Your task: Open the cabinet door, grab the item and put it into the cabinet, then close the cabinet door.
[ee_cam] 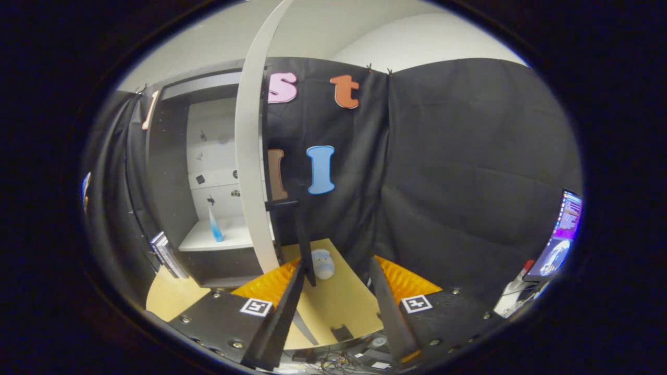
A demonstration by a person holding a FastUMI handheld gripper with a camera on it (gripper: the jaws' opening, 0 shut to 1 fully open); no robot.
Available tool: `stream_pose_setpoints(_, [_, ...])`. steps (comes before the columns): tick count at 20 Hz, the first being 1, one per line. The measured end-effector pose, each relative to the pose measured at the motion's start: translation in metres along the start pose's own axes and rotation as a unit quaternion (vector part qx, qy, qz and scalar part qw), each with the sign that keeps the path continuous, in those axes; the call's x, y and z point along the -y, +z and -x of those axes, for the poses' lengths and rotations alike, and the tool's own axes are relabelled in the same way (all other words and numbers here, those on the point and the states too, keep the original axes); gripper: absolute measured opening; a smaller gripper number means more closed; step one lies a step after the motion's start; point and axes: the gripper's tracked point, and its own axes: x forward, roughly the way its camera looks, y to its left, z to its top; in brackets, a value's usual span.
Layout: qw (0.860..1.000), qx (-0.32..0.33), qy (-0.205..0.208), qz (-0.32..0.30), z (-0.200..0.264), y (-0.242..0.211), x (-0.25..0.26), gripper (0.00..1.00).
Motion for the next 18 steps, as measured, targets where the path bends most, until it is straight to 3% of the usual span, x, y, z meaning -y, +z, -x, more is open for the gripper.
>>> stream_pose_setpoints(8, [0.992,-0.007,0.124,-0.010,0.011,-0.005,-0.062,0.75])
stream_pose_setpoints(18, [0.972,-0.017,0.235,-0.016,0.013,-0.009,-0.123,0.79])
